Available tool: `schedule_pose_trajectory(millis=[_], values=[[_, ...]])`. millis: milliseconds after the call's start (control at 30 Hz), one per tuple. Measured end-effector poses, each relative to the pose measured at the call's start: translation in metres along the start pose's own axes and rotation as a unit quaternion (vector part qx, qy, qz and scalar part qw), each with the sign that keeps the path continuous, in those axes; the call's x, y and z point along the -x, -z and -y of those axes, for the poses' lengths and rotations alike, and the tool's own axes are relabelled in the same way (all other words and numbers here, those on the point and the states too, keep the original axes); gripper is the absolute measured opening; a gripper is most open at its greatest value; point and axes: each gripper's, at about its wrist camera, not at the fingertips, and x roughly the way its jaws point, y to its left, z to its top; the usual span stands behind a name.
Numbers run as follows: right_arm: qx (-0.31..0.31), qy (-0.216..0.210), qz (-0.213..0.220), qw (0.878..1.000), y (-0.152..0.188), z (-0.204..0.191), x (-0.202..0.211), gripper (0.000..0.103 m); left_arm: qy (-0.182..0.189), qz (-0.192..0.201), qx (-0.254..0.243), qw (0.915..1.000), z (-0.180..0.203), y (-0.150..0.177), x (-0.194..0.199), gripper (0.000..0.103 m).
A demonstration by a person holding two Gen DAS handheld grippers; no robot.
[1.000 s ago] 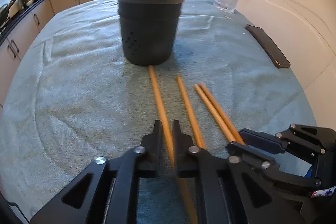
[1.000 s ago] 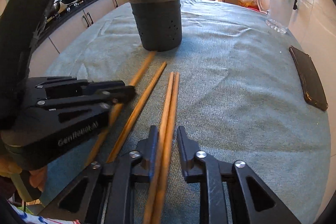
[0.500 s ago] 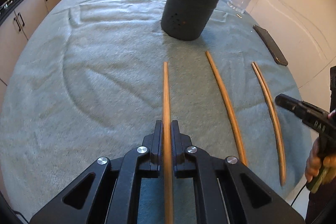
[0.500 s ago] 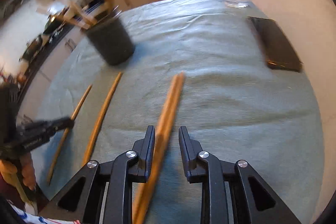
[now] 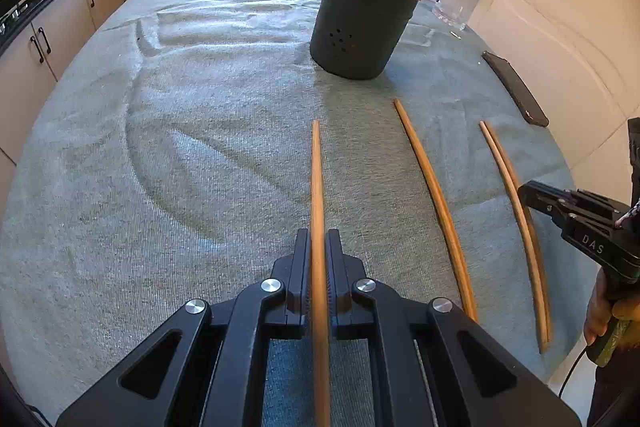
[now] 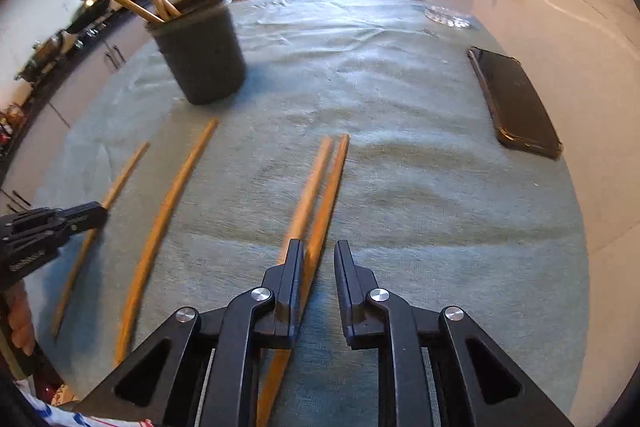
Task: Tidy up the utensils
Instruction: 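Close the right tool on a chopstick while the left tool holds its chopstick, then lift both held chopsticks and carry them above the black holder cup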
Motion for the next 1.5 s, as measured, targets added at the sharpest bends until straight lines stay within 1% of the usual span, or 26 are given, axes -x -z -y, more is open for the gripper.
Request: schedule_pose_trajectory(millis=[67,100,167,300,400,600,900,967,1033,1167,1200,1267,1333,1400,1500], values=[[-0.005,0.000,-0.010,1.000,0.002,0.004,-0.002,0.017,-0.002,0.000,0.000,1.0000,0.000,0.000,0.001,0.007],[-0.001,0.011,-0.012,1.000,0.003,0.006,-0.002,0.013,-0.003,-0.001,0.000,1.0000,0.000,0.000,0.001,0.007],[0.005,0.025,-0.018,1.000,0.002,0.008,-0.002,0.013,-0.004,-0.008,-0.001,1.0000,0.000,-0.002,0.000,0.007],[0.011,0.034,-0.049,0.998,-0.008,0.019,-0.004,0.013,0.000,-0.048,0.007,0.9988,-0.003,-0.016,-0.006,0.007],[0.009,0.025,-0.071,0.997,-0.019,0.026,-0.011,0.013,-0.006,-0.074,-0.002,0.9973,0.000,-0.031,-0.014,0.007],[0.012,0.031,-0.113,0.993,-0.045,0.027,-0.027,0.013,-0.031,-0.098,-0.024,0.9945,0.008,-0.054,-0.027,0.007],[0.014,0.043,-0.145,0.988,-0.074,0.021,-0.046,0.014,-0.045,-0.117,-0.037,0.9914,0.013,-0.073,-0.041,0.007],[0.023,0.046,-0.140,0.989,-0.074,0.018,-0.046,0.013,-0.044,-0.116,-0.037,0.9915,0.014,-0.075,-0.043,0.007],[0.033,0.051,-0.126,0.990,-0.073,0.010,-0.048,0.010,-0.039,-0.110,-0.032,0.9927,0.014,-0.077,-0.045,0.007],[0.033,0.056,-0.100,0.993,-0.067,0.007,-0.041,0.006,-0.042,-0.080,-0.033,0.9954,0.012,-0.074,-0.040,0.006],[0.032,0.058,-0.087,0.994,-0.066,0.006,-0.036,0.006,-0.040,-0.067,-0.028,0.9966,0.011,-0.073,-0.036,0.006],[0.025,0.048,-0.067,0.996,-0.063,0.006,-0.023,0.006,-0.029,-0.044,-0.012,0.9985,0.006,-0.068,-0.023,0.006],[0.022,0.042,-0.033,0.998,-0.064,0.008,-0.001,0.006,-0.014,-0.016,0.003,0.9998,0.002,-0.064,-0.005,0.006],[0.021,0.036,0.004,0.999,-0.061,0.007,0.021,0.006,-0.008,0.016,0.007,0.9998,0.003,-0.057,0.016,0.006],[0.008,0.022,0.048,0.999,-0.054,0.005,0.051,0.006,0.000,0.061,0.005,0.9981,0.006,-0.047,0.049,0.006]])
